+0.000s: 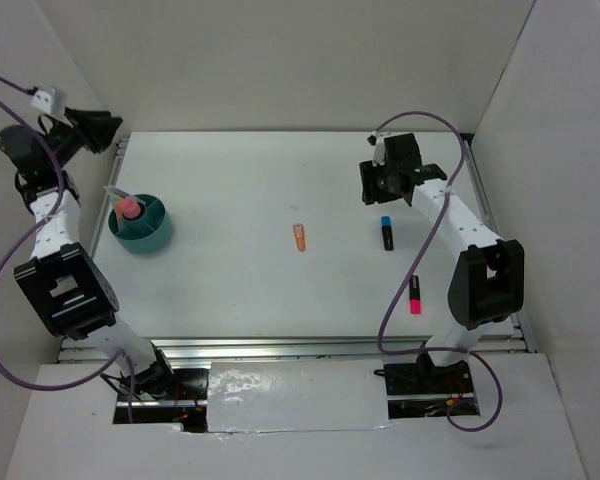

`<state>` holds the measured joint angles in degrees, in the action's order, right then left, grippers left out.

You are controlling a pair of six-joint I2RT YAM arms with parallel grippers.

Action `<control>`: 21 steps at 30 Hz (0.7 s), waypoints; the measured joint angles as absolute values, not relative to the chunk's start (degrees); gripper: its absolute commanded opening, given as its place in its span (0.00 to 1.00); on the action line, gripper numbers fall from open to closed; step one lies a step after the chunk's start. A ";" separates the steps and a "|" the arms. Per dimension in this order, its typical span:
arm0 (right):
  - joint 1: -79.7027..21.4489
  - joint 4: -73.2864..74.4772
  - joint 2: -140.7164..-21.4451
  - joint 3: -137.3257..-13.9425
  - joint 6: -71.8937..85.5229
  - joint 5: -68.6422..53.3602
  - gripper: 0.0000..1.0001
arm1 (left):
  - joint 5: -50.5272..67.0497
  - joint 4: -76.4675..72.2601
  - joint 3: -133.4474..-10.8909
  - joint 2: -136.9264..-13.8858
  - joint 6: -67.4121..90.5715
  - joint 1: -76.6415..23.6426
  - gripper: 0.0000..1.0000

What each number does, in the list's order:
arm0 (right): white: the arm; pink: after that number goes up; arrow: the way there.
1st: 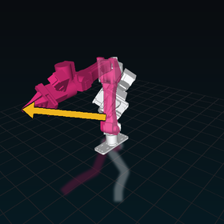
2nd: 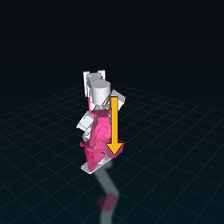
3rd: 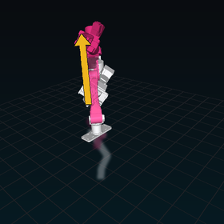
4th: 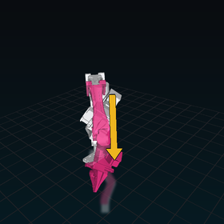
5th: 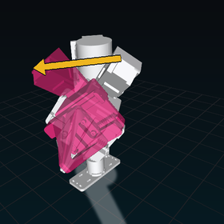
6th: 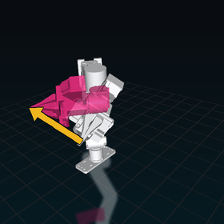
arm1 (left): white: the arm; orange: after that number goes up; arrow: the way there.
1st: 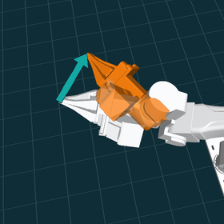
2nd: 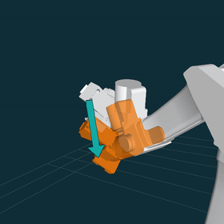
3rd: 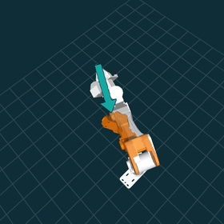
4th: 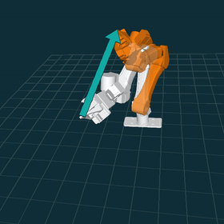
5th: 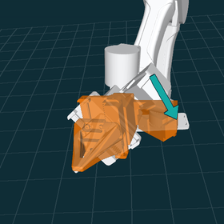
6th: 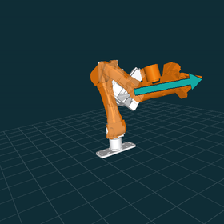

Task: Sort the stationery into containers
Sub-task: Place the pen in the storage box, then pick up the pen from the center of the board.

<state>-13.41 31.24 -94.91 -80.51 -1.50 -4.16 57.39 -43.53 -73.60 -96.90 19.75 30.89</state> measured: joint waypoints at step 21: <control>-2.74 38.68 -101.93 -73.63 -4.78 -3.68 0.66 | 40.21 16.43 -74.70 -79.72 -4.23 10.09 0.99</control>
<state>-2.74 38.68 -101.93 -73.63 -4.78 -3.68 40.21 16.43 -74.70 -79.72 -4.23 10.09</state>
